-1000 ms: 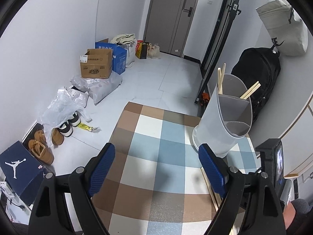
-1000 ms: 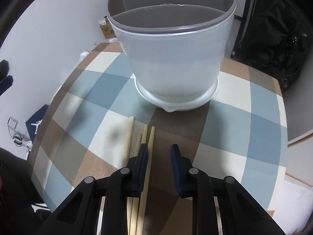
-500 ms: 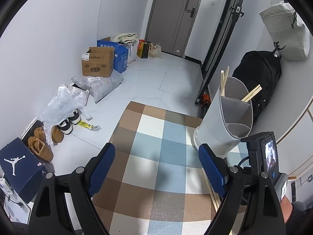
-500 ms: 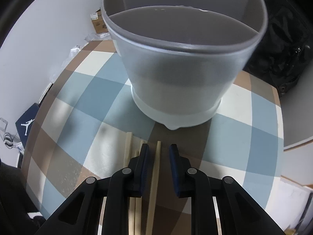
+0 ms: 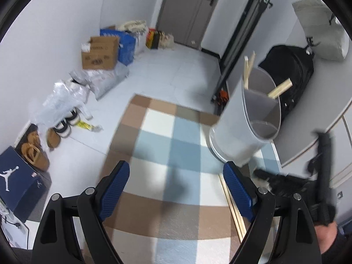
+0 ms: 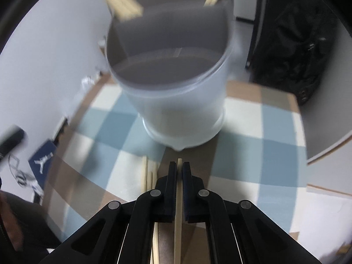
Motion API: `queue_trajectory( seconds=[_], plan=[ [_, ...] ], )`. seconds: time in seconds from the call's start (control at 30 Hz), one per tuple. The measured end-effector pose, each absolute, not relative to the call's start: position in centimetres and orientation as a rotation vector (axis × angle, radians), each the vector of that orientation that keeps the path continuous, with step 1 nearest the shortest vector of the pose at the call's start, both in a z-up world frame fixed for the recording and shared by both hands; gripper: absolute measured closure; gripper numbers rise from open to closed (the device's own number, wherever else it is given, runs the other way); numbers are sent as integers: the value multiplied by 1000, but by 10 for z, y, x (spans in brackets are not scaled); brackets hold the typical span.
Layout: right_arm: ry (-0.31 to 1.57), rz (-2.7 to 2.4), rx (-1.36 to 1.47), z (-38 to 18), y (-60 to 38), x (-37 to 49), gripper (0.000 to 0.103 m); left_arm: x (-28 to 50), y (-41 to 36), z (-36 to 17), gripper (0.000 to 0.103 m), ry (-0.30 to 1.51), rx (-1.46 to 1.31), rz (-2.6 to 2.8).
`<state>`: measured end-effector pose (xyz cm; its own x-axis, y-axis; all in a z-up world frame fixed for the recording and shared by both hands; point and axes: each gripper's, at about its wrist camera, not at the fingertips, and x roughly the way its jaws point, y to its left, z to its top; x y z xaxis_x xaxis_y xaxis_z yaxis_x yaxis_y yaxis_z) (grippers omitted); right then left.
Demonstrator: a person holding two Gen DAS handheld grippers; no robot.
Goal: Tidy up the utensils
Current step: 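Lift the right tool's chopstick while the left tool lowers toward the pile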
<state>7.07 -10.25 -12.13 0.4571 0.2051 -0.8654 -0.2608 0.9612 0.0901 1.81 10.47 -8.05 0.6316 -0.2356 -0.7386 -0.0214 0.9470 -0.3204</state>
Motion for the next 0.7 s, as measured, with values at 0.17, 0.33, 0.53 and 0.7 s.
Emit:
queue_trajectory(
  seconds=[0.17,0.33,0.53,0.7],
  plan=[
    [950,311,28,-87,-130,52,99,20,81,-95,19,982,-290,-202],
    [848,335,148,-57,-166,44,99,27,58,-106,19,1081,-271,-233],
    [800,334,238,-51,-189,41,99,40,40,-114,22,1157,-267,-199],
    [795,358,280,-54,-201,39,99,56,31,-129,30,1253,-279,-144]
  ],
)
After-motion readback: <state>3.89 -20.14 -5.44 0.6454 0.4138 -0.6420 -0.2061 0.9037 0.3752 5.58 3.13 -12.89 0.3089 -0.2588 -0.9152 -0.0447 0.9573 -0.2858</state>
